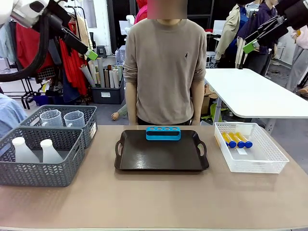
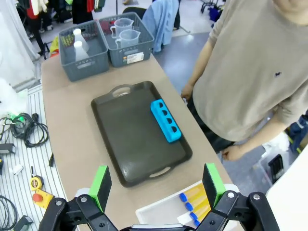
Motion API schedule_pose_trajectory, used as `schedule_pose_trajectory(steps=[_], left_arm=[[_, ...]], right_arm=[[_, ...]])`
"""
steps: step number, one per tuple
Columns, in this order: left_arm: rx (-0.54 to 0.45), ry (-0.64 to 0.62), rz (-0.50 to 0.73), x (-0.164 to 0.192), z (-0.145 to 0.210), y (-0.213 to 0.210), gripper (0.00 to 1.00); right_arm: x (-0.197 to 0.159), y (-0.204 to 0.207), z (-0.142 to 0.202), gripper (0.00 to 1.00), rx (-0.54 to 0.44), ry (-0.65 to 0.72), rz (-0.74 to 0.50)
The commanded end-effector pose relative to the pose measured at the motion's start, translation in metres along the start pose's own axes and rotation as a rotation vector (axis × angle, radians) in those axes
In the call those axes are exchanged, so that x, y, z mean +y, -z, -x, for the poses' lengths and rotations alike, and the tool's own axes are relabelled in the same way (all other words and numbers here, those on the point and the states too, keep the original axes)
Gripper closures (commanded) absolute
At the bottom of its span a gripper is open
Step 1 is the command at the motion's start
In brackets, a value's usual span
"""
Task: Prepare the laboratory tools.
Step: Pick up one Large Measuring Cup and place it on the Handle tray.
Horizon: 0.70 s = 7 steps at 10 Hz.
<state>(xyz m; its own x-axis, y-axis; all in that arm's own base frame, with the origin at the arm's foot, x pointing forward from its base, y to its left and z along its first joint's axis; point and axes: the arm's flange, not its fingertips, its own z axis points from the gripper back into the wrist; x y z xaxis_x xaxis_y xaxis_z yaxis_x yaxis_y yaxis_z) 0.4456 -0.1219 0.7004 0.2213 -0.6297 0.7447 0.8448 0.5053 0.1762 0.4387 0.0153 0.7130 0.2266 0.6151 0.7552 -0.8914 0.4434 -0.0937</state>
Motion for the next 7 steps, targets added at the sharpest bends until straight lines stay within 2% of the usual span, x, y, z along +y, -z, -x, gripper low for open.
schedule_pose_trajectory(steps=[1, 7], left_arm=[[0.002, 0.005, -0.03, 0.004, 0.0008, -0.0035, 0.0], [0.002, 0.005, -0.03, 0.004, 0.0008, -0.0035, 0.0]], right_arm=[[0.0007, -0.0015, -0.0003, 0.0, 0.001, -0.002, 0.001], [0.0007, -0.0015, -0.0003, 0.0, 0.001, -0.002, 0.001]])
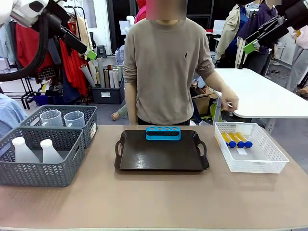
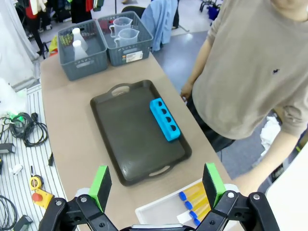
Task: Prepare the laboratory tools.
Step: Pick up one Large Measuring Cup and place it on the Handle tray.
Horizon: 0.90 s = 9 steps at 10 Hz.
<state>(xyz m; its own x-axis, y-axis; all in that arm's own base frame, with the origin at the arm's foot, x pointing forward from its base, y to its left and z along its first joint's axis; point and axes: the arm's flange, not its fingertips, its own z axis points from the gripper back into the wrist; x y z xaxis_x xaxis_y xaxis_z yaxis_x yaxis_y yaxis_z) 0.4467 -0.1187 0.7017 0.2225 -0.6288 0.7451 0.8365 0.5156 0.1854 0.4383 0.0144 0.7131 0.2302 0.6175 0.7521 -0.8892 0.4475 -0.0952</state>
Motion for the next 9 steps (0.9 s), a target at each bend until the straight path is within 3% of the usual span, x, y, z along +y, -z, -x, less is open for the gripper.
schedule_pose_trajectory(steps=[1, 7, 8, 9], left_arm=[[0.003, 0.006, -0.013, 0.001, 0.0, -0.001, 0.0], [0.0, 0.0, 0.0, 0.0, 0.0, 0.0, 0.0], [0.124, 0.047, -0.039, 0.009, -0.009, -0.007, 0.0], [0.246, -0.013, -0.14, 0.025, -0.009, -0.009, 0.0]], right_arm=[[0.001, -0.001, -0.001, 0.0, -0.004, -0.004, -0.003], [0.001, -0.001, -0.001, 0.0, -0.004, -0.004, -0.003], [0.001, -0.001, -0.001, 0.0, -0.004, -0.004, -0.003], [0.001, -0.001, -0.001, 0.0, -0.004, -0.004, -0.003]])
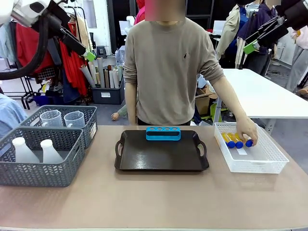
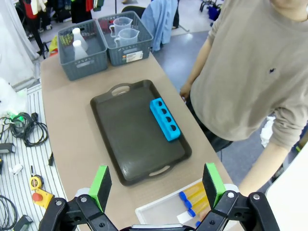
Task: Prepare the laboratory tools.
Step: Pick up one Large Measuring Cup and place it on the Handle tray.
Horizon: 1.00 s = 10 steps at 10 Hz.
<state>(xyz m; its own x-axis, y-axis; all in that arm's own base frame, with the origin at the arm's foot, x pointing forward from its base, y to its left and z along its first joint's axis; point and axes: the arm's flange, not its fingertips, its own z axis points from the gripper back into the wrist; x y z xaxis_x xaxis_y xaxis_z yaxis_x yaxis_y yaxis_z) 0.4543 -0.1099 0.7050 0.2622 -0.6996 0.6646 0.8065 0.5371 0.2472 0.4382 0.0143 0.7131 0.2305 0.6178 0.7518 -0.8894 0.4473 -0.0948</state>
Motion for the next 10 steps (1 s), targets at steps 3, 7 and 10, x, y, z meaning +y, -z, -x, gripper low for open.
schedule_pose_trajectory(steps=[3, 7, 10], left_arm=[[0.334, -0.266, -0.179, 0.054, 0.016, -0.013, 0.0], [0.433, -0.548, -0.19, 0.099, 0.086, 0.01, 0.0], [0.41, -0.577, -0.167, 0.104, 0.098, 0.022, 0.0]], right_arm=[[0.001, -0.001, -0.001, 0.0, -0.005, -0.004, -0.003], [0.001, -0.001, -0.001, 0.0, -0.005, -0.004, -0.003], [0.001, -0.001, -0.001, 0.0, -0.005, -0.004, -0.003]])
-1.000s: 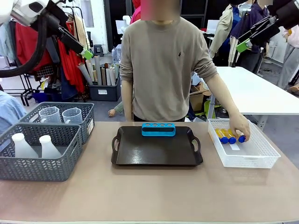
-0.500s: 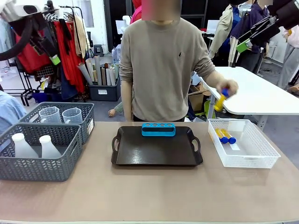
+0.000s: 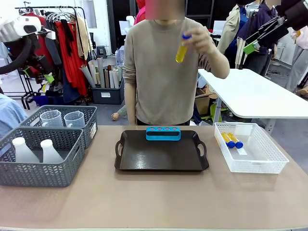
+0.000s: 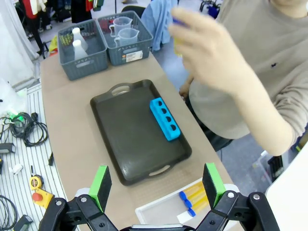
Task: Prepare the laboratory tools.
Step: Pick up one Large Measuring Cup and place it on the Handle tray.
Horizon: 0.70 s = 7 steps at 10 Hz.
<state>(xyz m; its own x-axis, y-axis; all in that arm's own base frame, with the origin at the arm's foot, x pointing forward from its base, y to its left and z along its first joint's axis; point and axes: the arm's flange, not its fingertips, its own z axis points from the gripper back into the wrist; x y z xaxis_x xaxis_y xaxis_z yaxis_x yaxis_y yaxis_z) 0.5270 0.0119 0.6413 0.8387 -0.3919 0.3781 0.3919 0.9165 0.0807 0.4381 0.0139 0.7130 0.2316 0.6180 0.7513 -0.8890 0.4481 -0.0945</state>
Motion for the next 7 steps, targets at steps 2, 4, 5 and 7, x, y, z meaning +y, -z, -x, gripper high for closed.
schedule_pose_trajectory(steps=[2, 4, 5, 7], left_arm=[[0.001, 0.008, -0.008, 0.0, 0.001, -0.003, 0.0], [0.001, 0.008, -0.008, 0.0, 0.001, -0.003, 0.0], [0.001, 0.003, -0.001, -0.001, 0.0, 0.0, 0.0], [0.02, -0.11, -0.178, 0.02, -0.006, 0.019, 0.0]], right_arm=[[0.001, 0.0, -0.001, 0.0, -0.006, -0.005, -0.003], [0.001, 0.0, -0.001, 0.0, -0.006, -0.005, -0.003], [0.001, 0.0, -0.001, 0.0, -0.006, -0.005, -0.003], [0.001, 0.0, -0.001, 0.0, -0.006, -0.005, -0.003]])
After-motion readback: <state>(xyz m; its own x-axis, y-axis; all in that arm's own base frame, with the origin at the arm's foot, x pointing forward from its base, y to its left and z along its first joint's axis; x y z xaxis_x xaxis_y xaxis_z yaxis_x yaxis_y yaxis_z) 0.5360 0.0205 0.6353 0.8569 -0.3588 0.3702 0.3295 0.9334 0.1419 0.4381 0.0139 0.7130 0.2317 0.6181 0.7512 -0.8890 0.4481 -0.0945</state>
